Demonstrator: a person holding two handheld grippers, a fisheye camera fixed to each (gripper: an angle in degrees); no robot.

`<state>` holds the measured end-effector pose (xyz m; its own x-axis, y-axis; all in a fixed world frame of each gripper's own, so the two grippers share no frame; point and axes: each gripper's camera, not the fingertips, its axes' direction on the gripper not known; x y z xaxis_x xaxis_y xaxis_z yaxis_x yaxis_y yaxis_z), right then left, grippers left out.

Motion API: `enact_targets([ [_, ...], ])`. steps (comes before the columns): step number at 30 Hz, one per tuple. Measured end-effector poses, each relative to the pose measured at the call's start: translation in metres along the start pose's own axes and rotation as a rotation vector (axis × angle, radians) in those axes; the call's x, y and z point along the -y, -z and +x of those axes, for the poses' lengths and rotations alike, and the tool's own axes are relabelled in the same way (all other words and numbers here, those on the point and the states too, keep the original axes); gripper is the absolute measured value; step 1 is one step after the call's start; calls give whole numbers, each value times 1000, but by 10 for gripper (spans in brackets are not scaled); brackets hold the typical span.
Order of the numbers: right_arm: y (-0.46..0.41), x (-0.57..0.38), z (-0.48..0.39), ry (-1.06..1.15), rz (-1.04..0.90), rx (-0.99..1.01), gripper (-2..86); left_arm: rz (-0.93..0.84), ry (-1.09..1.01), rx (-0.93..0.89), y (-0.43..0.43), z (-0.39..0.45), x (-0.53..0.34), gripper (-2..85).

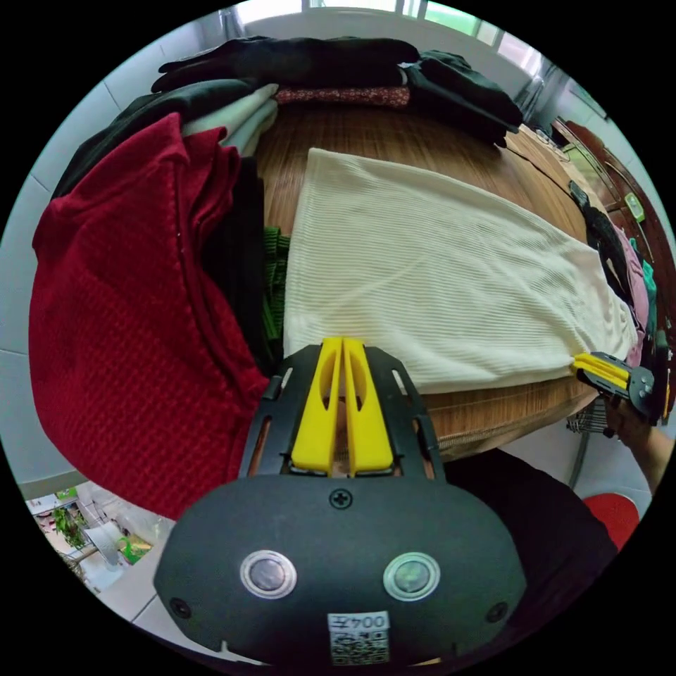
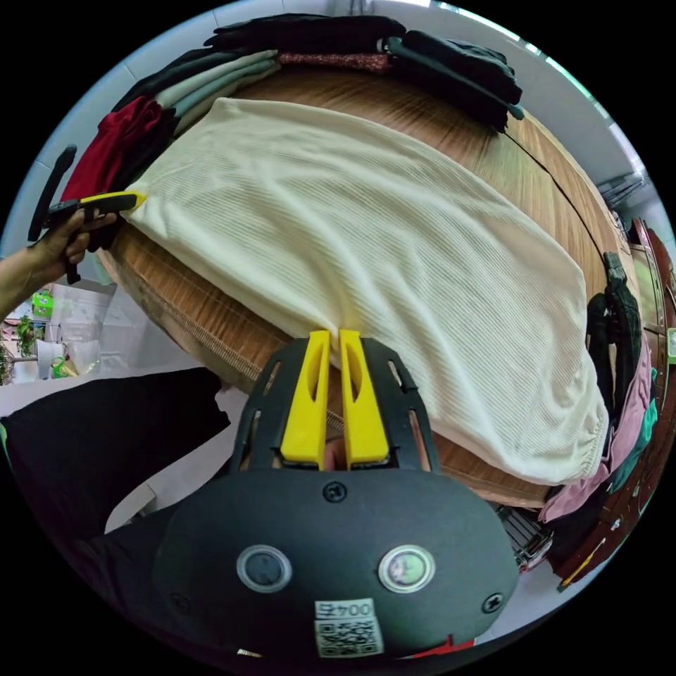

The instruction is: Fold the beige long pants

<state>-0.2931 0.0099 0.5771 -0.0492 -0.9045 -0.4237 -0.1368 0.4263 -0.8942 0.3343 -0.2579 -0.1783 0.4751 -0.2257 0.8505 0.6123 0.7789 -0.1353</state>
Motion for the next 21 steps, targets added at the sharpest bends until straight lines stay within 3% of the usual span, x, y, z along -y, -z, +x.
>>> enact_targets([
  [5,38,-21,-18,68,-45,-85,0,0,-93,53,24,7,-9,1],
  [9,86,1,-29,92,95,-61,-3,9,-131,98,49,7,-15,1],
  [12,44,17,-43,137,-138,28,-3,-20,-166,115,48,8,-16,1],
  [17,110,28,-43,54,60,11,-7,39,-7,7,103,-8,-15,1],
  [21,124,55,-56,69,115,-45,-7,-17,105,-44,113,-24,-31,1],
])
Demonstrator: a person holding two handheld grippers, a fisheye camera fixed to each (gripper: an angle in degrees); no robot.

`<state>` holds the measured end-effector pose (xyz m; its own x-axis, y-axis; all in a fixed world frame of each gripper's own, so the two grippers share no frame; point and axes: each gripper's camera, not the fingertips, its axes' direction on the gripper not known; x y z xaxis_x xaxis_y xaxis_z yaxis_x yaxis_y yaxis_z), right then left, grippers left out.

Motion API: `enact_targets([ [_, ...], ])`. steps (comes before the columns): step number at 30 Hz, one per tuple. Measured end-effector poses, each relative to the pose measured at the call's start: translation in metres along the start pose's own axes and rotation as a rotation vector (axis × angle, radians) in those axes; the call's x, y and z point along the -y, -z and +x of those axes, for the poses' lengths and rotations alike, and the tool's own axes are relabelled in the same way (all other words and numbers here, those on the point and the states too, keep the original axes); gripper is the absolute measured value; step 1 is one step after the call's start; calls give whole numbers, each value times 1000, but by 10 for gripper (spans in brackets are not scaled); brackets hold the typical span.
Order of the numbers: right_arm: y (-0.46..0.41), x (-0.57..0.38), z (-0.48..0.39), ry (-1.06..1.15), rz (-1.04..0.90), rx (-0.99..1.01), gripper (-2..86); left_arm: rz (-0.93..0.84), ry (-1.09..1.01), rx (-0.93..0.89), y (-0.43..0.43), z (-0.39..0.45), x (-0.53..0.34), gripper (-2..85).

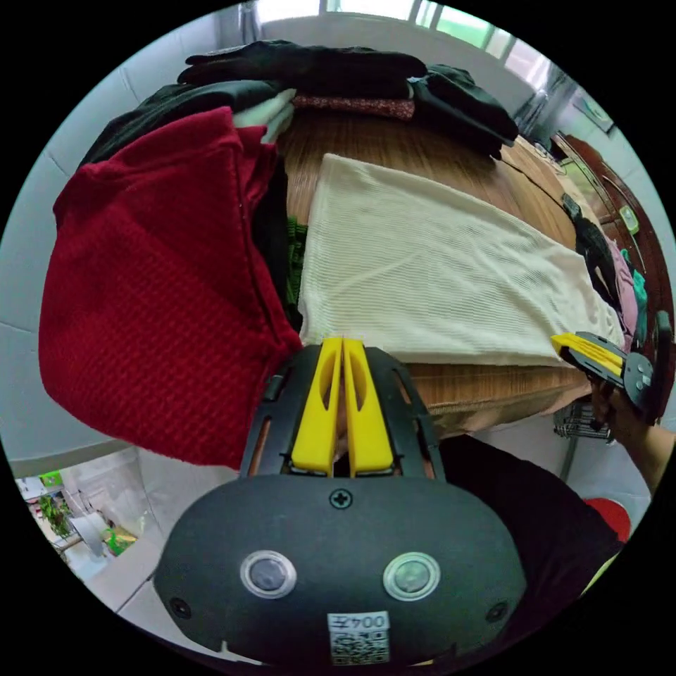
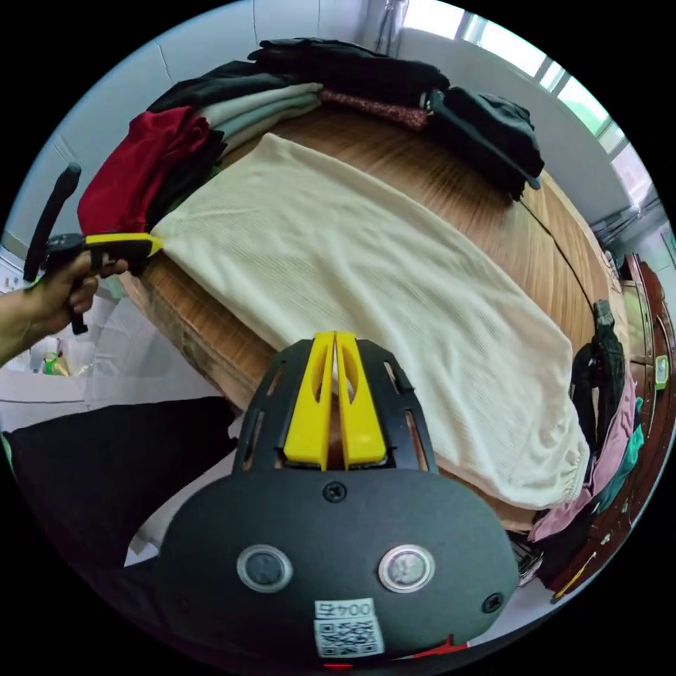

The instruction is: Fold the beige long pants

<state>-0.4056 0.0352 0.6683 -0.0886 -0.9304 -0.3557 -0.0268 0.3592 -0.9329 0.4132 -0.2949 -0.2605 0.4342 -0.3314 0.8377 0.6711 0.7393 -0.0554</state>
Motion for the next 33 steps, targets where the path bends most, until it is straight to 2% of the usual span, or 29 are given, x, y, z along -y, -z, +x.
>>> enact_targets([
  [4,-42,29,-14,50,-142,4,-4,-26,57,-12,10,-6,-1,1],
  [7,-30,37,-14,77,-173,-31,1,-18,107,-57,29,-15,1,1],
  [9,-3,46,-17,109,-98,17,10,-8,154,-107,45,-26,0,1],
  [11,28,57,-50,252,44,13,49,-4,196,-150,59,-40,-5,1],
  [14,32,72,-106,511,123,39,78,-1,260,-240,78,-68,-12,2],
  [17,14,82,-149,743,146,30,97,-2,271,-319,95,-91,-16,4],
  [22,-15,100,-171,903,125,-14,108,-15,236,-401,119,-118,-15,17],
  [27,-25,130,-134,812,83,41,39,-22,260,-464,130,-141,-13,37],
  [33,-37,170,2,253,-45,581,34,-3,310,-569,140,-161,-5,87],
])
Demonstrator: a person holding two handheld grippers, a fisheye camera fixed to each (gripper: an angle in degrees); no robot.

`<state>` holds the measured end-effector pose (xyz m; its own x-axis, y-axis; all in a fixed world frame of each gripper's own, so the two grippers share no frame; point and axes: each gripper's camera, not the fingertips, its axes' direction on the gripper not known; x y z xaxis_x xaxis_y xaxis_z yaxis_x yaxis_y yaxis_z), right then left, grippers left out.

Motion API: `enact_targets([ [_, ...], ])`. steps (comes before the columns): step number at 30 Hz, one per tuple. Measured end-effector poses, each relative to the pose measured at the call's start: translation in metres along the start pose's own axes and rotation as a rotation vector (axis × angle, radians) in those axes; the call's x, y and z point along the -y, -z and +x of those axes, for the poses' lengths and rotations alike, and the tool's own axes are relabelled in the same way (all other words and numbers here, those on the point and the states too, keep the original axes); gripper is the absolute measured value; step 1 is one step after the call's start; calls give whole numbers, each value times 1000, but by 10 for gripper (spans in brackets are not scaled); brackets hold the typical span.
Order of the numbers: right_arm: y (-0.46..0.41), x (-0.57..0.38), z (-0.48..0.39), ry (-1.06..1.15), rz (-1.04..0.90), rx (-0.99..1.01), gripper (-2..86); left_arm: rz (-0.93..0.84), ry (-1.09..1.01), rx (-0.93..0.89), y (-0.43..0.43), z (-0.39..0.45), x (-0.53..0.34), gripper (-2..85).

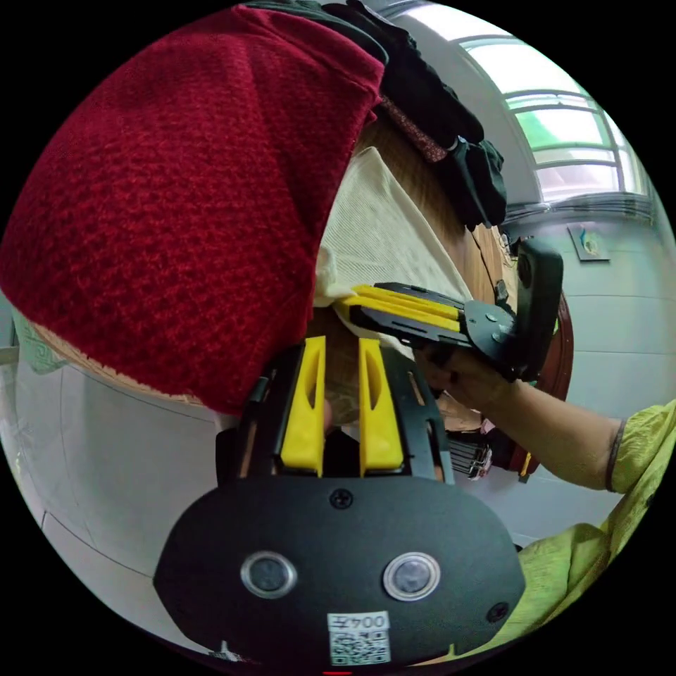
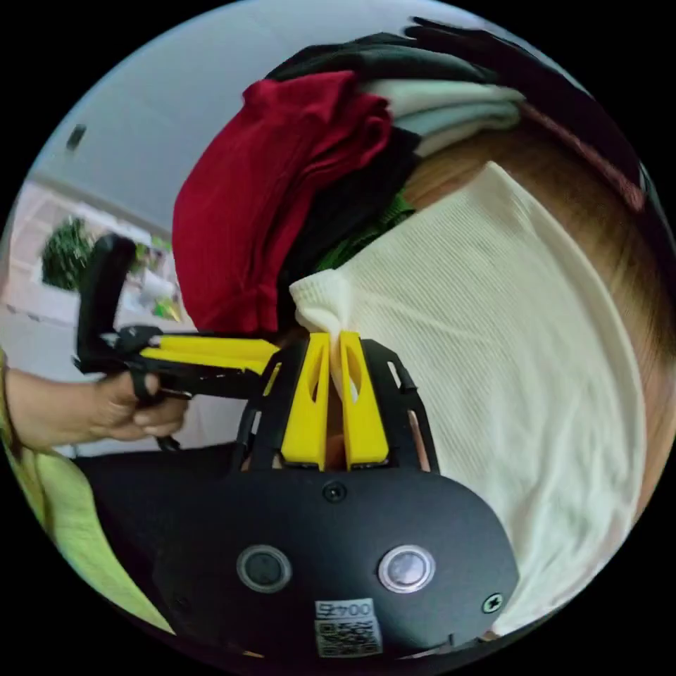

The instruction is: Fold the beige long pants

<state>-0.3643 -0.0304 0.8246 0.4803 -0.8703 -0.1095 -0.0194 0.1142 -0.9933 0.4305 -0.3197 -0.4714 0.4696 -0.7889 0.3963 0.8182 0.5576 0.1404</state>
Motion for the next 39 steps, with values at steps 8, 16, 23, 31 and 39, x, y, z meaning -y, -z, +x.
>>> enact_targets([
  [8,37,-36,114,-244,160,301,39,37,58,-194,1,-20,26,162],
  [16,31,-37,122,-116,99,251,40,51,74,-390,6,-45,33,236],
  [23,35,-38,103,-3,101,102,40,101,181,-331,-23,-39,45,280],
  [31,23,-30,73,99,-11,-110,96,159,460,-225,-76,-74,26,76],
  [39,94,-4,188,-536,131,145,137,209,16,57,-117,-5,-4,44],
])
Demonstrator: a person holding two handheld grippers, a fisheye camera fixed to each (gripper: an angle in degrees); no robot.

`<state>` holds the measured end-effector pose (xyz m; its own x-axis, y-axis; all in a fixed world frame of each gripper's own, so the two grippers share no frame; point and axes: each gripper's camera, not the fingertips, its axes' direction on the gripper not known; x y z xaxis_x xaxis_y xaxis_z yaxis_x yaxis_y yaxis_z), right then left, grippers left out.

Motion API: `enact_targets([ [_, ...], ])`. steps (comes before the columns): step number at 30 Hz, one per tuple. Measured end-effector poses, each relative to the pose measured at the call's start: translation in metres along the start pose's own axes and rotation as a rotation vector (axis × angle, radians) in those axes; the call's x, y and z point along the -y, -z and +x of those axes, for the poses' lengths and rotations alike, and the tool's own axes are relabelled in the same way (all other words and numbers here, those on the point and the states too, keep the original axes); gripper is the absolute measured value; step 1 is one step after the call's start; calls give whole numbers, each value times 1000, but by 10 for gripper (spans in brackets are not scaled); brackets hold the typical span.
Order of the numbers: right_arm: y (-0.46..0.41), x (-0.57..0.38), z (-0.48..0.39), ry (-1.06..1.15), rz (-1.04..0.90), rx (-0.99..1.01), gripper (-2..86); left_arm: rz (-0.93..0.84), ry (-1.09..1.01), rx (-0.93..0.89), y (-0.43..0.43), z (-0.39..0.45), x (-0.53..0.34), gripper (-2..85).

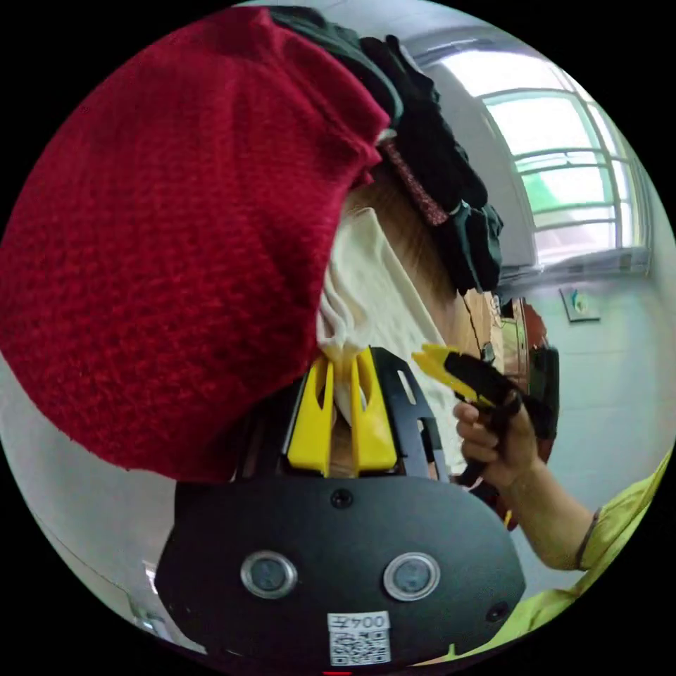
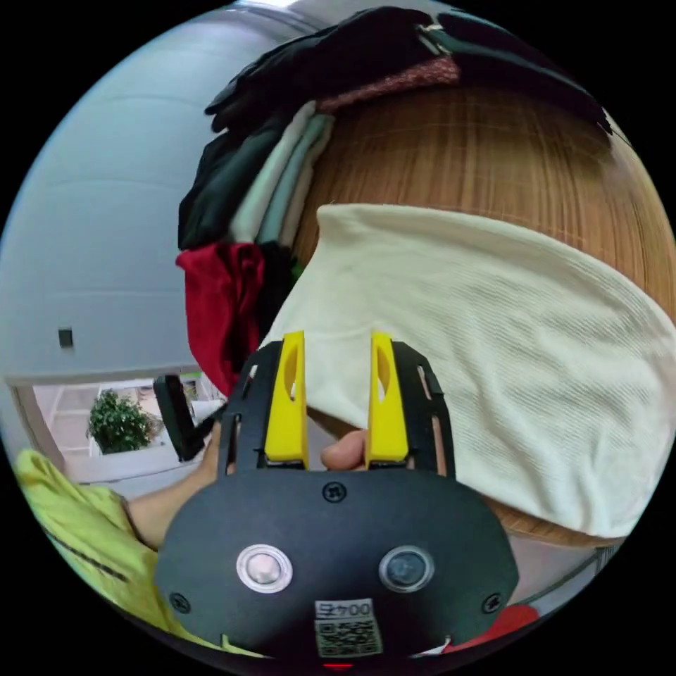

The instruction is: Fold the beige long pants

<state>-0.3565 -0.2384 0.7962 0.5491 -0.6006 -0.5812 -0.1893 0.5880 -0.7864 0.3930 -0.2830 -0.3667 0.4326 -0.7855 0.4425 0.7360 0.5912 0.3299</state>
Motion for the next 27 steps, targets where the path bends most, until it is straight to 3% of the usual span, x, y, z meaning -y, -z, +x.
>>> enact_targets([
  [9,-94,116,-147,225,-225,-288,184,62,-360,233,-71,63,-69,36],
  [14,-194,126,-217,409,-373,-695,200,69,-385,251,-113,54,-100,34],
  [18,-269,138,-233,483,-495,-908,201,62,-391,246,-145,38,-120,33],
  [22,-335,142,-221,520,-650,-1113,134,57,-412,240,-171,22,-135,34],
  [23,-340,141,-217,528,-645,-1130,85,56,-413,239,-174,20,-136,34],
  [27,-319,136,-204,459,-536,-1058,59,53,-453,222,-193,7,-146,34],
])
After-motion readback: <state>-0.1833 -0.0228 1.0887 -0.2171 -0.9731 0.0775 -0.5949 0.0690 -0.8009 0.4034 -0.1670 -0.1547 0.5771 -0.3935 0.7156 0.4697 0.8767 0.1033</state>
